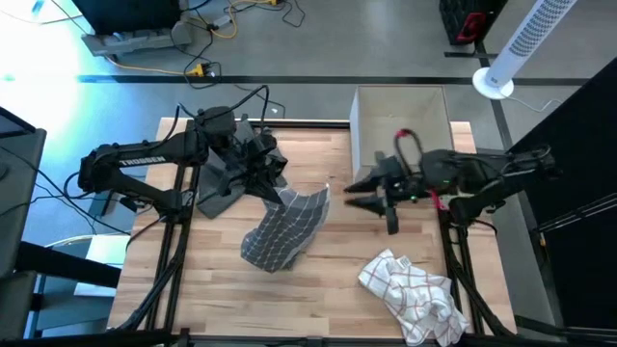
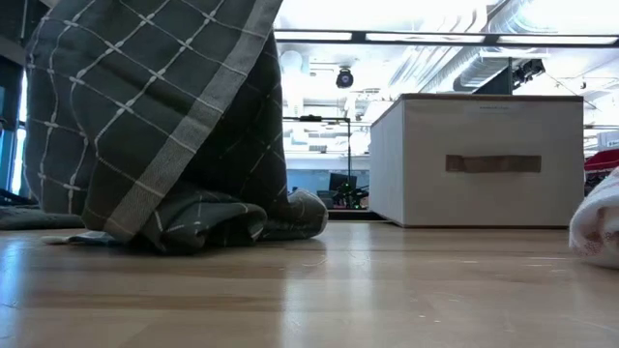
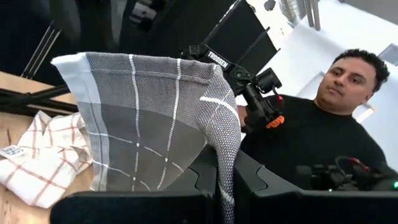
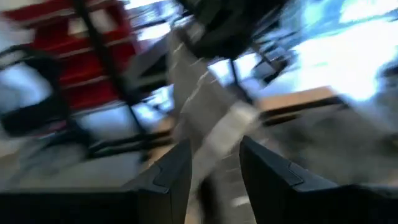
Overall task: Fold towel
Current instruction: Fold the gray checkered towel
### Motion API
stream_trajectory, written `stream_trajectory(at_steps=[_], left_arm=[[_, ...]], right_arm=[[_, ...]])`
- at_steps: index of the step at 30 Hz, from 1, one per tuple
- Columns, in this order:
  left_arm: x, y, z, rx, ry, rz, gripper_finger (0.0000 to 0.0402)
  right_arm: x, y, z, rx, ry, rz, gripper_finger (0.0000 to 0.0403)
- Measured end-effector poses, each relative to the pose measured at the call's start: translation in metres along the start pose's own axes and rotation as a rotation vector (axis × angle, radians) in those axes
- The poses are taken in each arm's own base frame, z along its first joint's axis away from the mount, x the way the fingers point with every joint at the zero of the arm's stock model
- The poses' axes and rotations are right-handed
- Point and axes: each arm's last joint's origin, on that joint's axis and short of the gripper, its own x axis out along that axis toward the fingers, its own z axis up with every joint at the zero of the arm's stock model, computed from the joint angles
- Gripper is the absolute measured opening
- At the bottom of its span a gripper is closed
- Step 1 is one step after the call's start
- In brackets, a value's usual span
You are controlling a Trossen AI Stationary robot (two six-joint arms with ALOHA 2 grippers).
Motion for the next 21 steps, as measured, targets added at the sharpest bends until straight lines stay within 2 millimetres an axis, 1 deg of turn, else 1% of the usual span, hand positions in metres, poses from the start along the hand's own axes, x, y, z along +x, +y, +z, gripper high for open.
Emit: stream_trajectory(at_steps=[2, 5, 8, 11, 14, 17, 21], left_arm=[[0.001, -0.001, 0.000, 0.018, 0.002, -0.003, 0.0000], [0.000, -0.002, 0.000, 0.064, -0.006, 0.004, 0.0000], [-0.002, -0.006, 0.001, 0.133, -0.029, 0.022, 0.0000], [-0.008, -0.014, 0.004, 0.224, -0.078, 0.068, 0.0000], [-0.023, -0.023, 0.010, 0.371, -0.171, 0.180, 0.0000], [-0.042, -0.035, 0.016, 0.534, -0.273, 0.324, 0.0000], [-0.066, -0.049, 0.024, 0.649, -0.418, 0.530, 0.0000]], right_arm=[[0.007, -0.003, 0.000, 0.019, 0.014, 0.040, 0.0119], [0.010, -0.004, -0.001, 0.039, 0.035, 0.085, 0.0119], [0.012, -0.003, -0.005, 0.052, 0.070, 0.087, 0.0119], [0.014, -0.003, -0.013, 0.080, 0.130, 0.036, 0.0119], [0.019, -0.004, -0.025, 0.092, 0.207, -0.046, 0.0119], [0.027, -0.005, -0.033, 0.081, 0.260, -0.087, 0.0119], [0.044, -0.007, -0.040, 0.056, 0.274, -0.090, 0.0119]])
